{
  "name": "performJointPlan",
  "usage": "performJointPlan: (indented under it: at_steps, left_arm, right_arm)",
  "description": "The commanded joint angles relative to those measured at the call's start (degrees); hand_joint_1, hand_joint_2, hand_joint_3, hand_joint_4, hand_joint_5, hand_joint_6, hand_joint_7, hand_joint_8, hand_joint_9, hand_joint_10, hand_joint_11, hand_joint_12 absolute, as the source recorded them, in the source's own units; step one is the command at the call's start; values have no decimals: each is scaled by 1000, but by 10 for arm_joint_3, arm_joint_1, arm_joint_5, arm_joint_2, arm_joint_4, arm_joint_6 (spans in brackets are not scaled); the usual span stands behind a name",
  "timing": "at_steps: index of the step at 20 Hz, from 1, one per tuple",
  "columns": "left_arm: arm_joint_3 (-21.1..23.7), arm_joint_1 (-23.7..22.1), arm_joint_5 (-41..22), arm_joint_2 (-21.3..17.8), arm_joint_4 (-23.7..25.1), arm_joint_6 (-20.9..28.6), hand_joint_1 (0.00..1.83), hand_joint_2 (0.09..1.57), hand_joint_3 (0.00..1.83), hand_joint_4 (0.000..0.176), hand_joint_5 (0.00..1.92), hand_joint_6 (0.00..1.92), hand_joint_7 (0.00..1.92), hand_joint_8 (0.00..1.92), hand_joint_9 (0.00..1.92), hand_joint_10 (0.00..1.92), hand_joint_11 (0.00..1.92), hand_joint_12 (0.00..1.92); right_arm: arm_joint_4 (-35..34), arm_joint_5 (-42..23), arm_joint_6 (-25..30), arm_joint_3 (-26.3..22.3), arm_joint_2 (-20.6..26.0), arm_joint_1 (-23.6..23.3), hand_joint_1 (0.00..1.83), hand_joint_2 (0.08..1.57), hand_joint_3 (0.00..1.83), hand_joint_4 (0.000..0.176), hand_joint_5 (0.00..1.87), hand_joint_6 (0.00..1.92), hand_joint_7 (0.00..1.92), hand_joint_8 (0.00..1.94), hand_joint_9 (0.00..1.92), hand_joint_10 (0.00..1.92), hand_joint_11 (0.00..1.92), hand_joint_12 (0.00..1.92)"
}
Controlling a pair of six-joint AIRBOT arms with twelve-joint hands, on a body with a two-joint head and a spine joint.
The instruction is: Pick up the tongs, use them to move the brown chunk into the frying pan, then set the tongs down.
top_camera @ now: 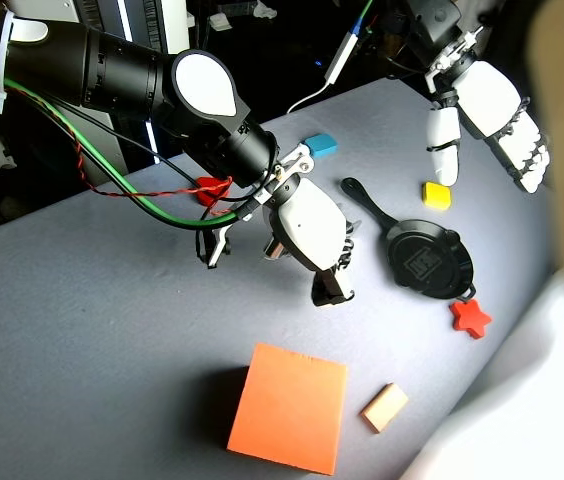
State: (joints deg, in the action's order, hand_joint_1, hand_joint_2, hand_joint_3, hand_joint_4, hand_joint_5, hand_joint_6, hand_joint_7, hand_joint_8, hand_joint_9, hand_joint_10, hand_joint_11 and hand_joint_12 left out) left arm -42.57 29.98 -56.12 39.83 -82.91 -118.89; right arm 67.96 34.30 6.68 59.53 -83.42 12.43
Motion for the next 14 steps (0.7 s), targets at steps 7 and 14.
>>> performJointPlan:
  at_steps: [7, 14]
  left_arm:
    - [-9, -2, -43, -6, 34, -2, 0, 1186, 0, 0, 15, 4, 43, 2, 49, 3, 0, 146]
    - [-7, 4, -43, -6, 34, 2, 0, 1192, 0, 0, 66, 5, 88, 3, 87, 7, 0, 208]
  right_arm:
    - [31, -8, -5, -1, 6, -9, 1227, 1096, 0, 12, 979, 1002, 1104, 804, 1250, 263, 664, 1469]
    - [31, -8, -26, -43, 38, -8, 1262, 1094, 4, 0, 893, 1061, 1191, 767, 1208, 796, 828, 1433]
